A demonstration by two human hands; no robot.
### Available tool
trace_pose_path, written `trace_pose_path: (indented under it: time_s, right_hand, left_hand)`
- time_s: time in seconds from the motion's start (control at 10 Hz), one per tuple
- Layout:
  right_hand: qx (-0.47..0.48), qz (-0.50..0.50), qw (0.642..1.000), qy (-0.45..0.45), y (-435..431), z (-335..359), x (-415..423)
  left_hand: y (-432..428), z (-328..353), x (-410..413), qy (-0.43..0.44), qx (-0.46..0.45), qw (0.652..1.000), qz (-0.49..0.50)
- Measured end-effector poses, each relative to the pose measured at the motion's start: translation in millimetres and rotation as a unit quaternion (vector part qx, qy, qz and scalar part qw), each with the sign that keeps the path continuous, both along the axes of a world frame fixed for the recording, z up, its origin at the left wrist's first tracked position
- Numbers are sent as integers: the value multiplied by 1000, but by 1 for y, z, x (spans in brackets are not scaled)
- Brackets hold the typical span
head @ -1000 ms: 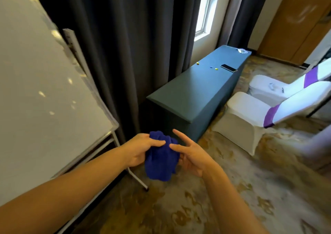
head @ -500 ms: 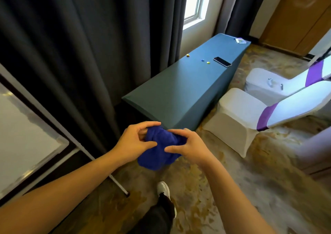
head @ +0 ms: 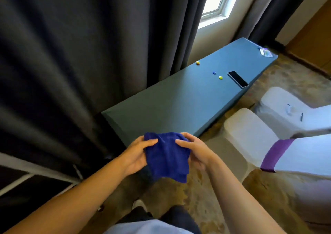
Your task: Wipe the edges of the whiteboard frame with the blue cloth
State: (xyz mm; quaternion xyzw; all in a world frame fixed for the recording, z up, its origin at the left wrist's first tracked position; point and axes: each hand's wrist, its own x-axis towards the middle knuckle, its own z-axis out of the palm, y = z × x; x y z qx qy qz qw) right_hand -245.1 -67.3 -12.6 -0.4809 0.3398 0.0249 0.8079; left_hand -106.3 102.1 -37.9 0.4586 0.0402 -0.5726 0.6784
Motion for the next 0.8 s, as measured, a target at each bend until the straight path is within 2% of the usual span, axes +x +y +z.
trace_pose_path:
  time_s: [0.1, 0.2, 0.3, 0.4, 0.5, 0.6, 0.7, 0.8]
  right_hand:
    - [-7, 7, 999, 53, -33, -18, 28]
    - [10, 21, 995, 94, -67, -39, 65]
    - [-13, 80, 990, 118, -97, -60, 111]
    - [-92, 164, 967, 173, -125, -80, 152]
    - [-359, 296, 857, 222, -159, -99, 181]
    - [-412, 368, 809, 202, -173, -96, 204]
    - [-370, 446, 805, 129, -153, -79, 225]
    - [-366, 471, 802, 42, -129, -54, 248]
  left_hand:
    - [-20, -23, 11, -31, 82, 993, 84]
    - [-44, -42, 26, -38, 125, 979, 154]
    - [-68, -54, 44, -27, 165, 957, 236]
    - [-77, -68, 53, -36, 272, 915, 296]
    - [-70, -74, 34, -25, 423, 861, 282]
    - [-64, -78, 21, -48, 500, 819, 276]
    - [-71, -68, 35, -122, 528, 801, 255]
    - [-81, -42, 58, -215, 519, 790, 247]
